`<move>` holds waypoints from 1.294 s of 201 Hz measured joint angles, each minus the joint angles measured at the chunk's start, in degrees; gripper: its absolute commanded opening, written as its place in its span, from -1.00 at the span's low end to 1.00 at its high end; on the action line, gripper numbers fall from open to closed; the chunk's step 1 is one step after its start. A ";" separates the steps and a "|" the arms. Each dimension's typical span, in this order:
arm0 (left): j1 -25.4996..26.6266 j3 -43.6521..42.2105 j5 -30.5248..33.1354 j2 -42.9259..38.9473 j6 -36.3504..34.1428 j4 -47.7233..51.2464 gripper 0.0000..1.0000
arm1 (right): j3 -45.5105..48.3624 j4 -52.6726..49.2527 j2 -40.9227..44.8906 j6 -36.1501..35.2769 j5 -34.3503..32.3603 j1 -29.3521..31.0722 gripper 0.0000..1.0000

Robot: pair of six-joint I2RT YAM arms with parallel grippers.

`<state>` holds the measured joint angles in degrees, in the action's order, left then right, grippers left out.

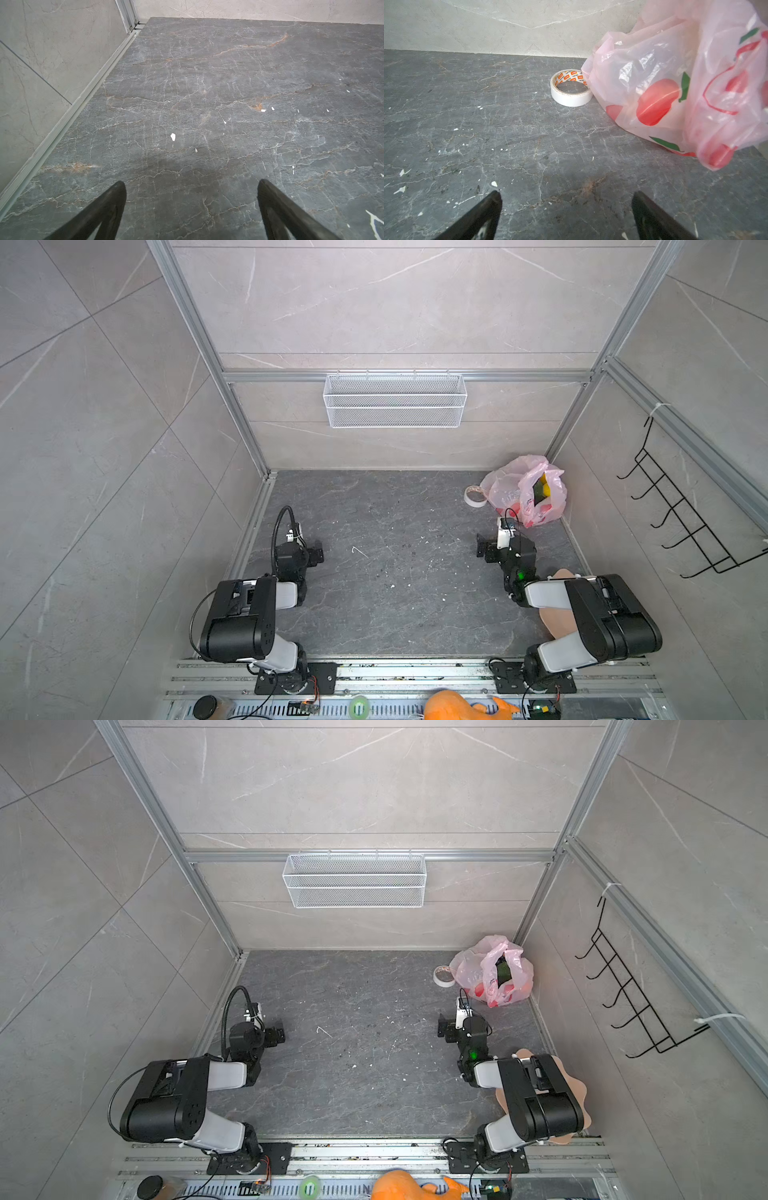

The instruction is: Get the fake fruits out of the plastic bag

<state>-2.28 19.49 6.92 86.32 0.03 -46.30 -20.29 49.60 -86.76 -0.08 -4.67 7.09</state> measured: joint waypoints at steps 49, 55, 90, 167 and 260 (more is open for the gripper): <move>0.00 0.00 0.00 0.02 0.00 0.00 1.00 | 0.00 0.00 0.00 0.00 0.07 0.00 0.99; 0.00 0.00 0.00 0.02 0.02 0.00 1.00 | 0.00 0.00 0.00 -0.02 0.07 0.00 0.99; 0.00 0.00 0.00 0.02 0.02 0.00 1.00 | 0.00 0.00 -0.02 0.00 0.13 0.00 0.99; 0.00 0.00 0.00 0.00 0.00 0.00 1.00 | 0.00 0.00 -0.02 0.00 0.24 -0.07 0.99; 7.48 -1.29 4.61 -11.21 -1.86 4.70 1.00 | 1.86 -0.20 6.10 -1.75 1.42 0.31 0.99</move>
<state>5.19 18.20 11.53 75.11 -1.83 -41.60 -18.44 49.41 -80.66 -1.83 -3.25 7.40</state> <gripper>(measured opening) 0.999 0.995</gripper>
